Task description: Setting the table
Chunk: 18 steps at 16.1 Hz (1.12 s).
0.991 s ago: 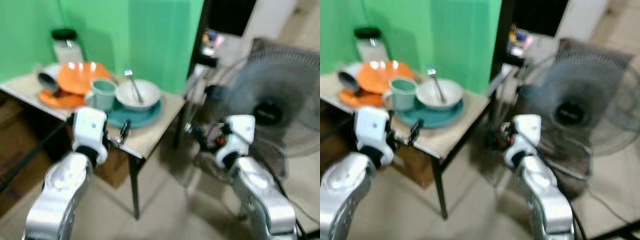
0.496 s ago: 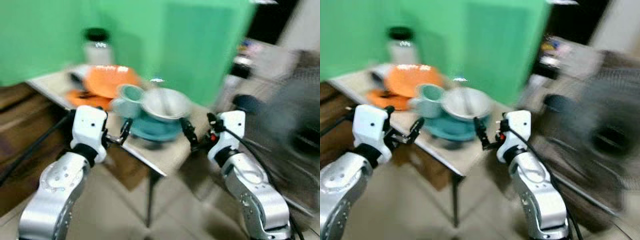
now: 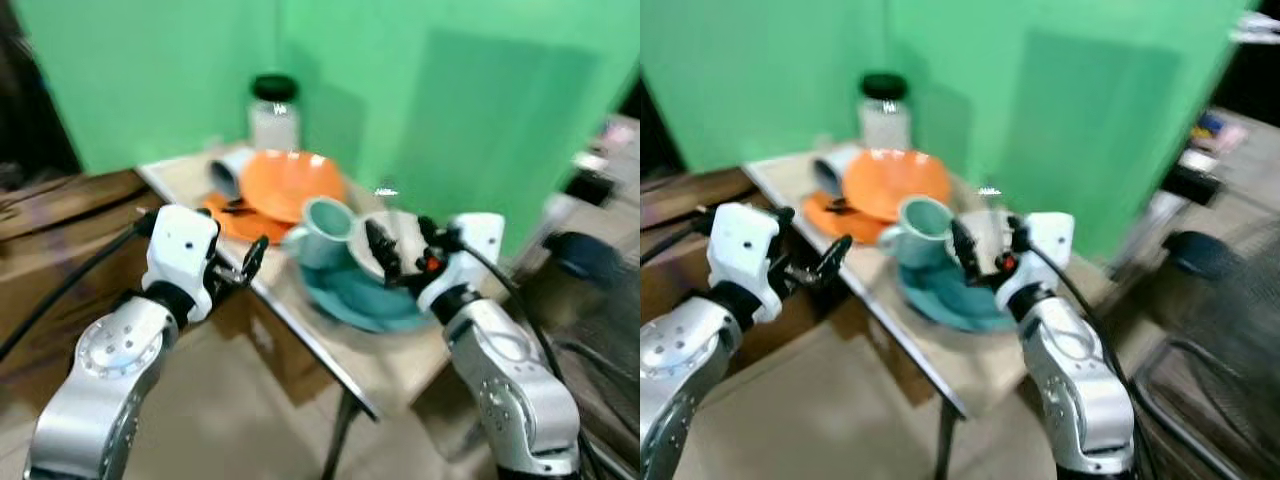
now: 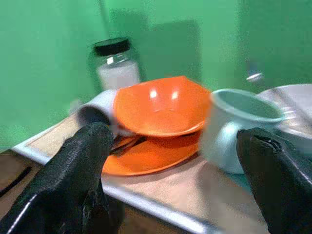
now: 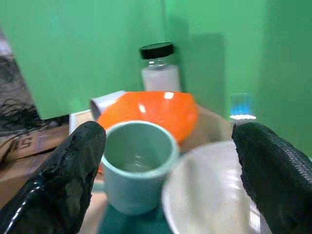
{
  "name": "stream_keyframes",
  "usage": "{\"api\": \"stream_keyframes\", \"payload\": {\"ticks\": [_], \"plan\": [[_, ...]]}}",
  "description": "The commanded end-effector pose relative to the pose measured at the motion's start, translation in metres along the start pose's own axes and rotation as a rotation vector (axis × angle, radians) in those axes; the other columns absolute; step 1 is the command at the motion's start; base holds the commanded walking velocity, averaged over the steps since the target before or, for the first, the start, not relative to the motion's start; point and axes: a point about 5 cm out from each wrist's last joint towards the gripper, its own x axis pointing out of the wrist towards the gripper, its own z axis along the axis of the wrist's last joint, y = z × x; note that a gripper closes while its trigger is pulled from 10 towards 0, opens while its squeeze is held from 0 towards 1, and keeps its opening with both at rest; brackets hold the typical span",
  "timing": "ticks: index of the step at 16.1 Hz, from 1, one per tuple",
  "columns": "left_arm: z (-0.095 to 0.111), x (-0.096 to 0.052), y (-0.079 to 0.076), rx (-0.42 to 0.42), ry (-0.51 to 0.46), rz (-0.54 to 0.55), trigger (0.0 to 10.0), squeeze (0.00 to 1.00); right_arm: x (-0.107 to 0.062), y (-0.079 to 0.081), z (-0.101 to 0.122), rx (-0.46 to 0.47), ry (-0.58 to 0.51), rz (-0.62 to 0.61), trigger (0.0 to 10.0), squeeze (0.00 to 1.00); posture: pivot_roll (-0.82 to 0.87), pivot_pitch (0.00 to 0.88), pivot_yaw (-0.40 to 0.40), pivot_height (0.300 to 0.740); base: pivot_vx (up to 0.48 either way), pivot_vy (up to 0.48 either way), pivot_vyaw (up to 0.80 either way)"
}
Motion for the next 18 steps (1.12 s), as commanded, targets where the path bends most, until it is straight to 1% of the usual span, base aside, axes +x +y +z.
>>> {"api": "stream_keyframes", "payload": {"ticks": [1,2,3,4,6,7,8,9,10,12,13,14,15,16,17,18], "plan": [[0.002,-0.001,0.003,0.012,-0.003,0.000,10.0,0.00,0.005,0.005,0.003,0.017,-0.003,0.022,10.0,0.00,0.18,0.000,-0.054,0.740,0.322,0.000,0.00],[0.002,-0.001,0.002,0.022,-0.004,-0.017,10.0,0.00,0.008,0.004,0.002,0.008,0.015,0.014,10.0,0.00,0.18,0.000,-0.054,0.740,0.311,0.000,0.00],[0.003,-0.001,0.001,0.028,-0.005,-0.043,10.0,0.00,0.014,-0.002,-0.003,0.010,0.054,-0.038,10.0,0.64,0.19,0.000,-0.056,0.740,0.000,0.000,0.00],[0.004,-0.001,-0.001,0.031,-0.010,-0.080,10.0,0.00,0.019,-0.006,-0.005,0.014,0.074,-0.060,10.0,1.00,0.19,0.000,-0.056,0.740,0.000,0.000,0.00],[0.005,-0.003,-0.003,0.024,-0.017,-0.152,10.0,0.00,0.027,-0.010,-0.004,0.009,0.088,-0.077,10.0,1.00,0.19,0.000,-0.063,0.740,0.000,0.000,0.00],[0.005,-0.006,-0.006,0.016,-0.023,-0.214,10.0,0.00,0.033,-0.017,-0.005,-0.009,0.112,-0.112,10.0,1.00,0.19,0.000,-0.069,0.740,0.000,0.000,0.00],[0.005,-0.008,-0.008,0.015,-0.022,-0.249,10.0,0.00,0.036,-0.019,-0.006,-0.015,0.125,-0.124,10.0,1.00,0.19,0.000,-0.072,0.740,0.000,0.000,0.00],[0.003,-0.012,-0.013,0.012,-0.004,-0.331,10.0,0.00,0.043,-0.026,-0.006,-0.020,0.159,-0.160,10.0,1.00,0.19,0.000,-0.077,0.740,0.000,0.000,0.00],[0.000,-0.015,-0.017,0.007,0.012,-0.389,10.0,0.00,0.049,-0.030,-0.006,-0.021,0.183,-0.180,10.0,1.00,0.19,0.000,-0.079,0.740,0.000,0.000,0.00],[-0.008,-0.023,-0.026,-0.015,0.084,-0.526,10.0,0.00,0.062,-0.034,-0.008,-0.062,0.244,-0.189,10.0,1.00,0.18,0.000,-0.079,0.740,0.000,0.000,0.00],[-0.010,-0.023,-0.026,0.004,0.096,-0.526,10.0,0.00,0.065,-0.035,-0.010,-0.072,0.265,-0.197,10.0,1.00,0.18,0.000,-0.080,0.740,0.000,0.000,0.00],[-0.013,-0.021,-0.024,0.019,0.110,-0.516,10.0,0.00,0.072,-0.036,-0.013,-0.081,0.281,-0.195,10.0,0.92,0.18,0.000,-0.079,0.740,0.000,0.000,0.00],[-0.013,-0.020,-0.024,0.019,0.110,-0.519,10.0,0.00,0.080,-0.038,-0.015,-0.104,0.304,-0.195,10.0,0.00,0.18,0.000,-0.078,0.740,0.000,0.000,0.00],[-0.012,-0.020,-0.023,0.019,0.106,-0.529,10.0,0.00,0.087,-0.037,-0.015,-0.105,0.329,-0.187,10.0,0.00,0.18,0.000,-0.078,0.740,0.000,0.000,0.00],[-0.011,-0.020,-0.023,0.020,0.105,-0.532,10.0,0.00,0.090,-0.037,-0.015,-0.101,0.337,-0.180,10.0,0.00,0.18,0.000,-0.078,0.740,0.000,0.000,0.00],[-0.011,-0.020,-0.023,0.020,0.104,-0.536,10.0,0.00,0.094,-0.037,-0.017,-0.083,0.381,-0.194,10.0,0.00,0.18,0.000,-0.080,0.740,0.000,0.000,0.00]]}}
